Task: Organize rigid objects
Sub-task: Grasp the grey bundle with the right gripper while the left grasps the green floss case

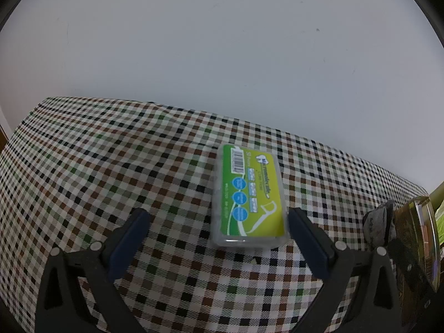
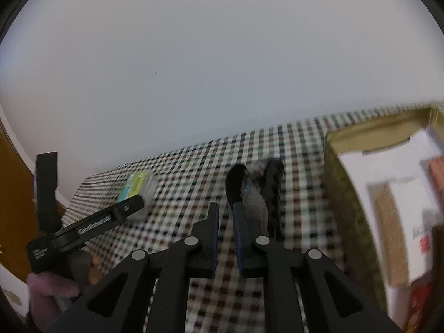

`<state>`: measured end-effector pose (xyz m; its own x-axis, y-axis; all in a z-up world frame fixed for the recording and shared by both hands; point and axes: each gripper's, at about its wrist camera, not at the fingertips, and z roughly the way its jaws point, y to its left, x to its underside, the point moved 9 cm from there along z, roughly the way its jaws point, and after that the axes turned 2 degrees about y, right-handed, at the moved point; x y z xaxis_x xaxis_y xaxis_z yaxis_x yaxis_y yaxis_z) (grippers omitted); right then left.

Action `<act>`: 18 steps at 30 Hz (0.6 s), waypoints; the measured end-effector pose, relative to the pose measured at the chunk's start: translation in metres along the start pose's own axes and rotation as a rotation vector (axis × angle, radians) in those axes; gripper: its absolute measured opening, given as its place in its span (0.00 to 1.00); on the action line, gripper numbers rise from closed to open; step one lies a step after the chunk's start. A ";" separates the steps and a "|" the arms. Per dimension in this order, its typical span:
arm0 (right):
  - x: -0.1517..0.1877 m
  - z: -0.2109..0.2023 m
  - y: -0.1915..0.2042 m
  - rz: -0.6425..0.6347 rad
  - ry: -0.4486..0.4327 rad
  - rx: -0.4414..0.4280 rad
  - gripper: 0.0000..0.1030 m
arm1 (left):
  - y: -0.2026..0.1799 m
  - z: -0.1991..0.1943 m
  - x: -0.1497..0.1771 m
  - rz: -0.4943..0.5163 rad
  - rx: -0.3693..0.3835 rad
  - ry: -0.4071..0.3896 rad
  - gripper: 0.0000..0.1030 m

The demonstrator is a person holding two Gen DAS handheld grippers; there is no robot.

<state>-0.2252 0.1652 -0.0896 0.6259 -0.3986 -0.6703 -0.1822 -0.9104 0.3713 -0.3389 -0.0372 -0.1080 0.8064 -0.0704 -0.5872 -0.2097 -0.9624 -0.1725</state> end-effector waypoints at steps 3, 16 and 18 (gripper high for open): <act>0.003 -0.004 -0.001 0.006 0.010 -0.002 0.36 | 0.001 -0.001 0.000 0.001 -0.001 0.001 0.99; -0.007 0.013 0.002 -0.057 -0.049 0.105 0.61 | 0.000 0.001 -0.003 0.000 -0.002 0.001 1.00; -0.013 0.021 0.002 -0.066 -0.043 0.140 0.61 | -0.001 0.004 -0.003 0.002 -0.002 0.002 1.00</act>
<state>-0.2498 0.1662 -0.0941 0.6079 -0.3386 -0.7182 -0.2474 -0.9403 0.2339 -0.3432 -0.0354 -0.1093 0.8070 -0.0729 -0.5861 -0.2101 -0.9629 -0.1695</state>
